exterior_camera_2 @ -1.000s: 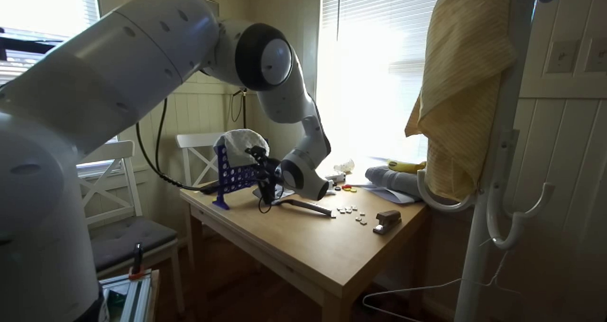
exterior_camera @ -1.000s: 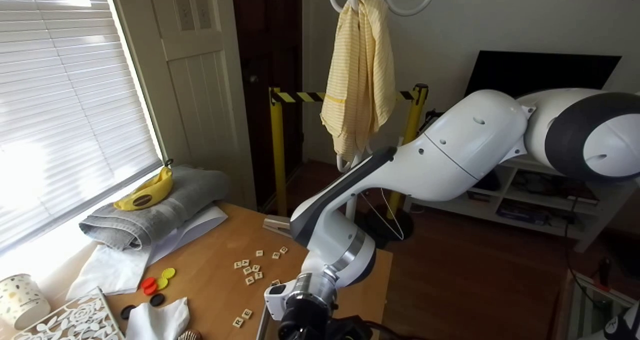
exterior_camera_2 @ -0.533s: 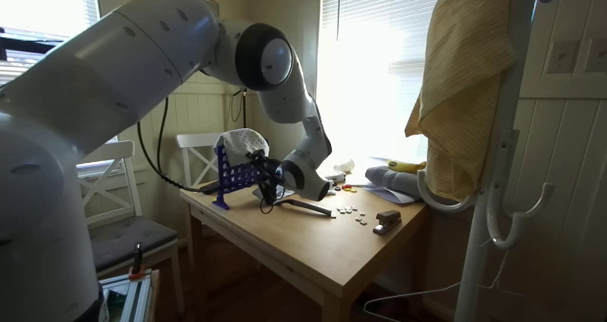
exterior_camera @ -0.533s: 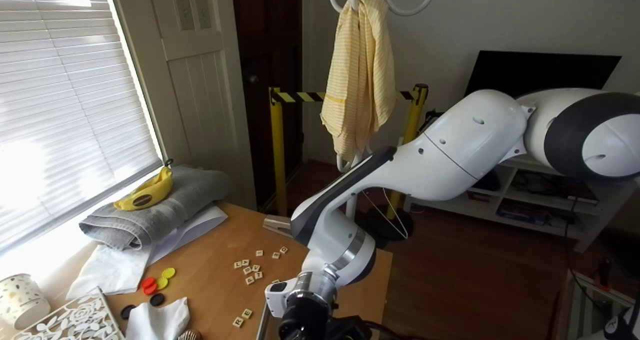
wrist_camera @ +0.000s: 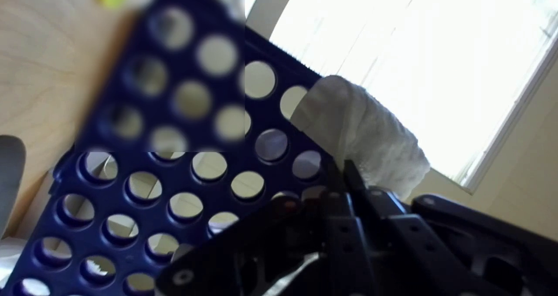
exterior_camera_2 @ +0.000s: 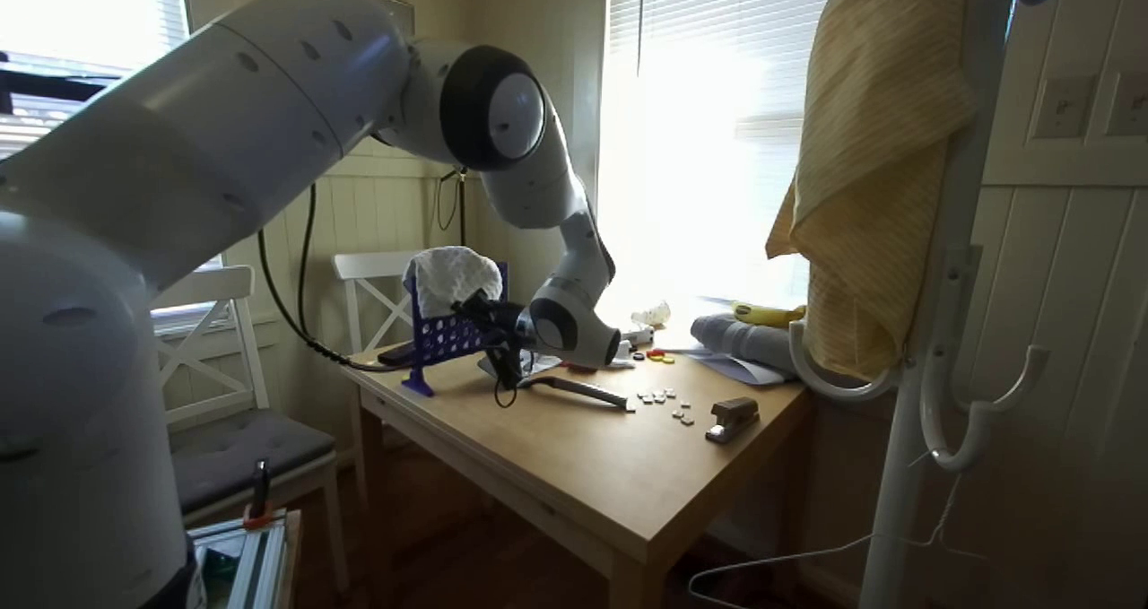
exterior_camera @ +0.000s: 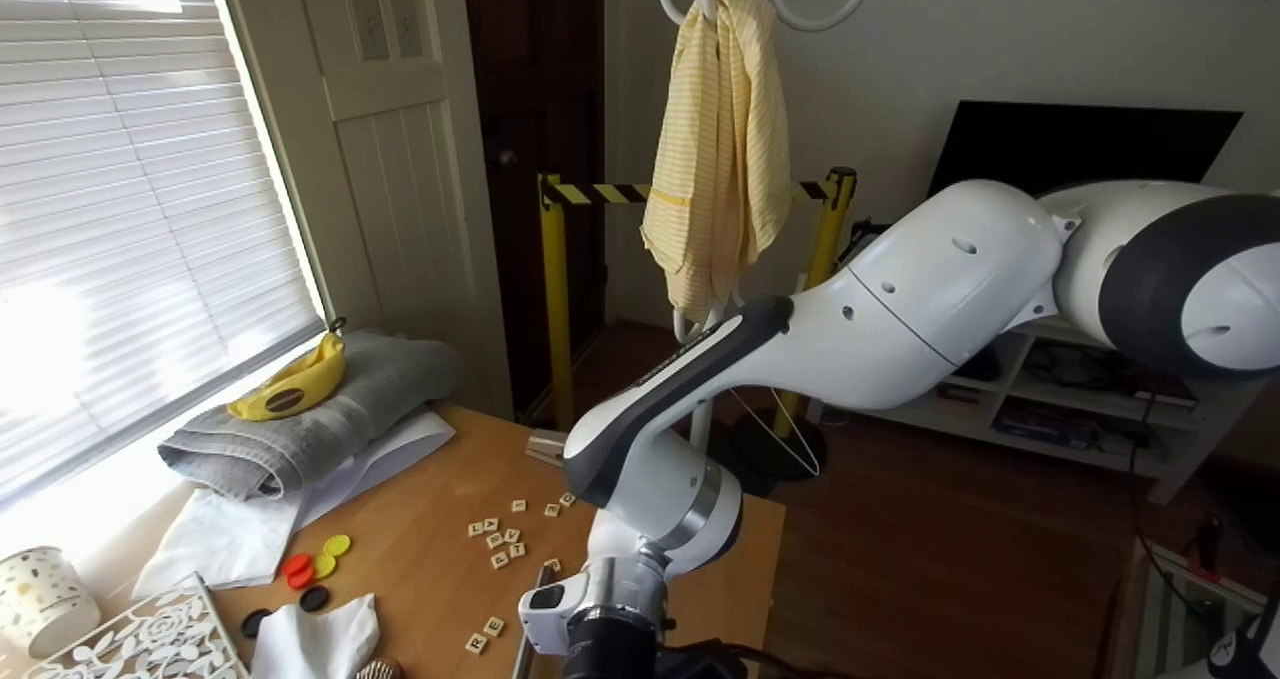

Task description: Remove the white cloth from the blue object on the left and put it on the white coat hanger

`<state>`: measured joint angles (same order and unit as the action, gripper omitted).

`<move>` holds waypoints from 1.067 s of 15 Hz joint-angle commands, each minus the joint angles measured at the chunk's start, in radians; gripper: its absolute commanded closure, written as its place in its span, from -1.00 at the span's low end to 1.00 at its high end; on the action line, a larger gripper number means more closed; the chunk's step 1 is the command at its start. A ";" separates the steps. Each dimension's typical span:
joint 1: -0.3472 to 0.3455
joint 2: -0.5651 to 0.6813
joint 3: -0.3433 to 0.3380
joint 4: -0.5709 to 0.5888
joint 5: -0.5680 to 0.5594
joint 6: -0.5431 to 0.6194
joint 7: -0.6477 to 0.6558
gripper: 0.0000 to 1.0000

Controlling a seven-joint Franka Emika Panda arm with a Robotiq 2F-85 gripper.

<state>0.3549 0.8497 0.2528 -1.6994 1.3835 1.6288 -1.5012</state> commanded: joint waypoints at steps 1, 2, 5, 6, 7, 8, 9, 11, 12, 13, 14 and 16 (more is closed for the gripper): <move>0.073 -0.016 -0.004 0.089 -0.132 0.009 0.047 0.98; 0.088 -0.027 -0.001 0.105 -0.165 0.017 0.051 0.98; 0.130 -0.132 0.015 0.083 -0.209 0.112 0.056 0.98; 0.140 -0.173 0.023 0.064 -0.209 0.157 0.046 0.98; 0.149 -0.219 0.036 0.037 -0.198 0.213 0.031 0.98; 0.157 -0.253 0.047 0.025 -0.189 0.267 0.022 0.98; 0.166 -0.289 0.060 0.010 -0.174 0.327 0.016 0.98; 0.177 -0.347 0.086 -0.021 -0.152 0.453 -0.005 0.98; 0.182 -0.377 0.100 -0.039 -0.139 0.521 -0.011 0.98; 0.186 -0.398 0.111 -0.054 -0.131 0.588 -0.019 0.98; 0.194 -0.417 0.122 -0.063 -0.130 0.658 -0.018 0.98; 0.212 -0.421 0.141 -0.060 -0.128 0.808 -0.014 0.98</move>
<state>0.5478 0.4758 0.3766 -1.7070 1.2161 2.2646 -1.4859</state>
